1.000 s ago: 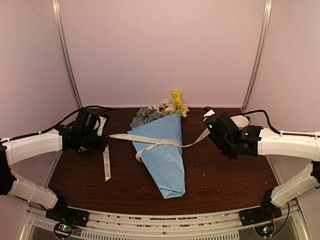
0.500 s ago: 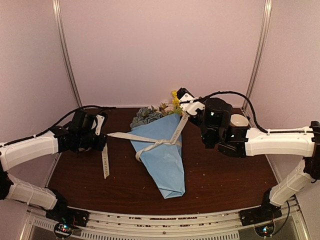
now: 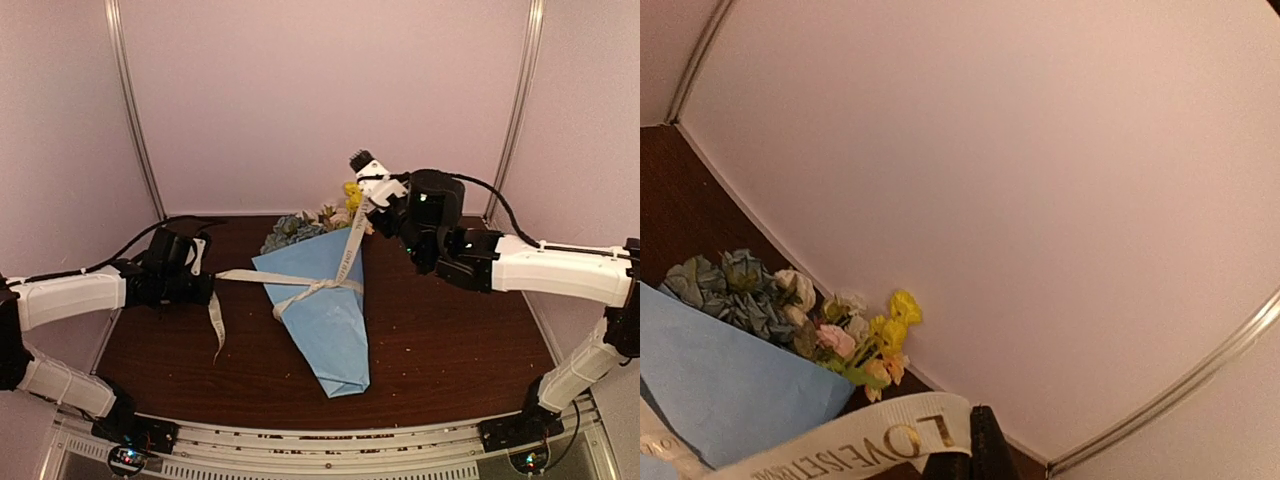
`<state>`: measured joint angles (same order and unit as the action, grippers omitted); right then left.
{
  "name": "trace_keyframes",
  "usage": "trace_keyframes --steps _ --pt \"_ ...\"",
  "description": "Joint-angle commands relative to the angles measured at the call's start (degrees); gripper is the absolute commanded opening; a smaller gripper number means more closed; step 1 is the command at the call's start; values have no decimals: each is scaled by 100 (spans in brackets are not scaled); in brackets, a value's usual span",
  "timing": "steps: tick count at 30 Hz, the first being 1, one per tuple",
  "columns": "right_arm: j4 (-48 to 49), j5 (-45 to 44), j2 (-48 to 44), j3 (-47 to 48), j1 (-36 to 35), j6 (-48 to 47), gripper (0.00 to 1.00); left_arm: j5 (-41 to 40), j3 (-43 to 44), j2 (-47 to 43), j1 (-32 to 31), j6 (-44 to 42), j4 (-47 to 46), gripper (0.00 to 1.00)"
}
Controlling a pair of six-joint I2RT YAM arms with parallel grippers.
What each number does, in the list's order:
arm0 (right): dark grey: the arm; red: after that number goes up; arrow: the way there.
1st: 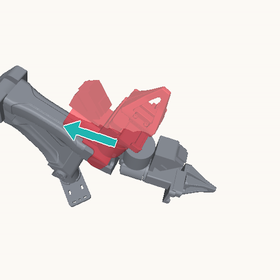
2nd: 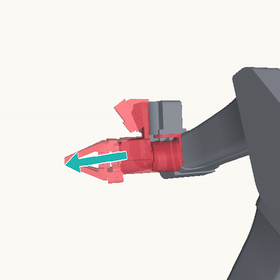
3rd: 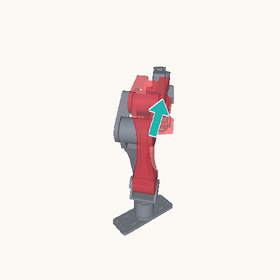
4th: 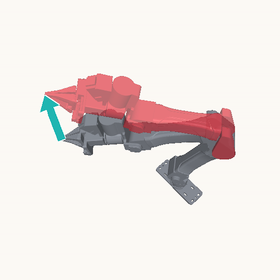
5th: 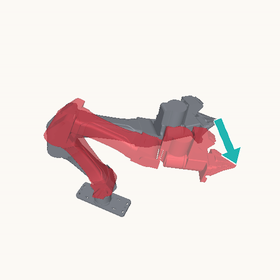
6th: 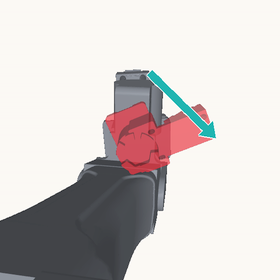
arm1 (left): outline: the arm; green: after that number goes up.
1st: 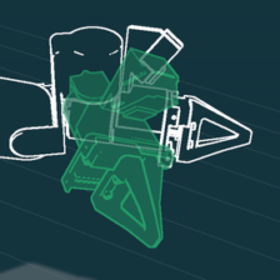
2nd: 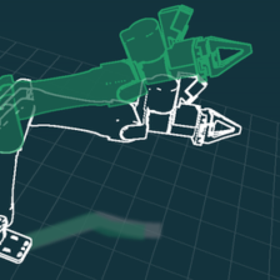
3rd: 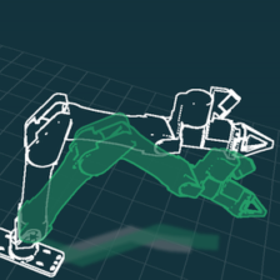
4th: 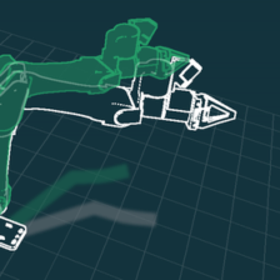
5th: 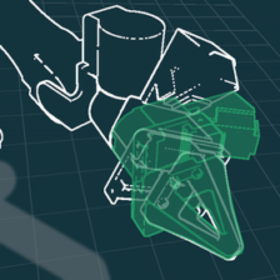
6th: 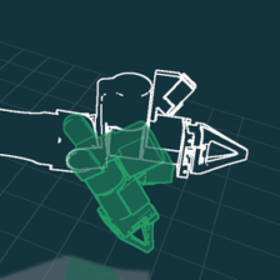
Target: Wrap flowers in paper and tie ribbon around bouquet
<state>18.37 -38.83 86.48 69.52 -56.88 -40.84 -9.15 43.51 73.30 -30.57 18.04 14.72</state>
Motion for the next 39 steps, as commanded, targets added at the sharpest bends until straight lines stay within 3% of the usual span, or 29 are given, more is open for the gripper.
trace_keyframes --steps 1,3,5,8,13,17,23,31,39 --pt "-1318 544 -1474 -931 1764 2896 0 575 -951 -352 1186 1134 -705 0" --pt "-1653 718 -2087 -1854 2643 3829 0 1141 -1664 -566 1857 1719 -1356 0" --pt "-1794 1142 -2965 -2793 3712 4571 0 1109 -2026 -765 2188 1980 -1505 0" --pt "-1952 2706 -3591 -3856 5245 5304 0 1001 -2292 -1004 2444 2095 -1535 0" --pt "-2144 4566 -3281 -4435 6940 5921 0 1192 -2580 -1488 3513 2171 -1432 0" --pt "-1631 4894 -3261 -4852 7969 6351 0 1068 -2640 -2190 4169 1985 -1032 0" --pt "-1370 4733 -3590 -5083 8908 6691 0 512 -2819 -2947 4378 2096 -540 0" --pt "-1086 4854 -3571 -5179 9763 6954 0 524 -3049 -3197 4934 2312 -476 0" --pt "-1090 4692 -3767 -5253 9989 6998 0 658 -3170 -3451 5597 2476 -411 0"
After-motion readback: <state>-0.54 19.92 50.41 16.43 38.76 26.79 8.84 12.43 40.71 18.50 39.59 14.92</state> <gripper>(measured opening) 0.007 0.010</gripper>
